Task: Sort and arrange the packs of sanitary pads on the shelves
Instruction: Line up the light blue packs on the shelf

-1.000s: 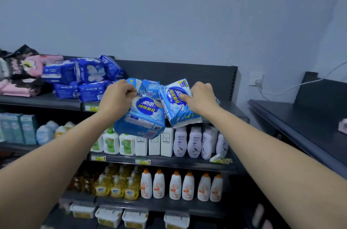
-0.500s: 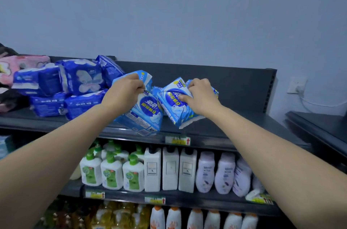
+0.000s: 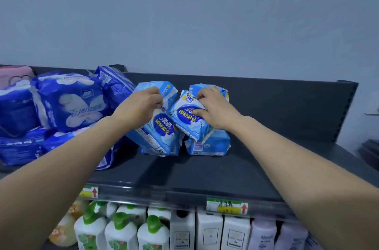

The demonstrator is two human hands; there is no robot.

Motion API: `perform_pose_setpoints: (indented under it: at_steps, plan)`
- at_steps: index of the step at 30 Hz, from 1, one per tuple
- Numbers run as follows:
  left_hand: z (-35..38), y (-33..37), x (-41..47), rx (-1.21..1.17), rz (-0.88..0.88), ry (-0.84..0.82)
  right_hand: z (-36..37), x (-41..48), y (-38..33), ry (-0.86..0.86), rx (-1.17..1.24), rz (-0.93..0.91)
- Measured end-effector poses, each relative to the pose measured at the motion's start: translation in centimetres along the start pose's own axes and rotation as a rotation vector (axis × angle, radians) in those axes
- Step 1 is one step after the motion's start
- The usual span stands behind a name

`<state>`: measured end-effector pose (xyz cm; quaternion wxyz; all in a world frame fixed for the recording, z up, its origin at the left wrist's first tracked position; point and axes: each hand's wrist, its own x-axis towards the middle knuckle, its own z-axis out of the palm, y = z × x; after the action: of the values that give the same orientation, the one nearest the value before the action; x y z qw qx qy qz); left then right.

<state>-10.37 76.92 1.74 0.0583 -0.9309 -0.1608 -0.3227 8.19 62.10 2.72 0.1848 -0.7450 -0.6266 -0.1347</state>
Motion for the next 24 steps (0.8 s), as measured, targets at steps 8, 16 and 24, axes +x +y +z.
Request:
perform_pose_setpoints:
  at_steps: [8, 16, 24]
  plan:
    - [2.5, -3.9, 2.8, -0.389, -0.258, -0.160, 2.7, 5.8, 0.6, -0.254, 0.182, 0.126]
    - [3.0, -3.8, 2.1, -0.393, -0.281, -0.113, 5.0, 5.9, 1.5, -0.178, 0.066, 0.062]
    - [2.1, -1.9, -0.2, -0.387, -0.347, 0.054, 3.6, 2.5, -0.3, 0.230, -0.202, 0.027]
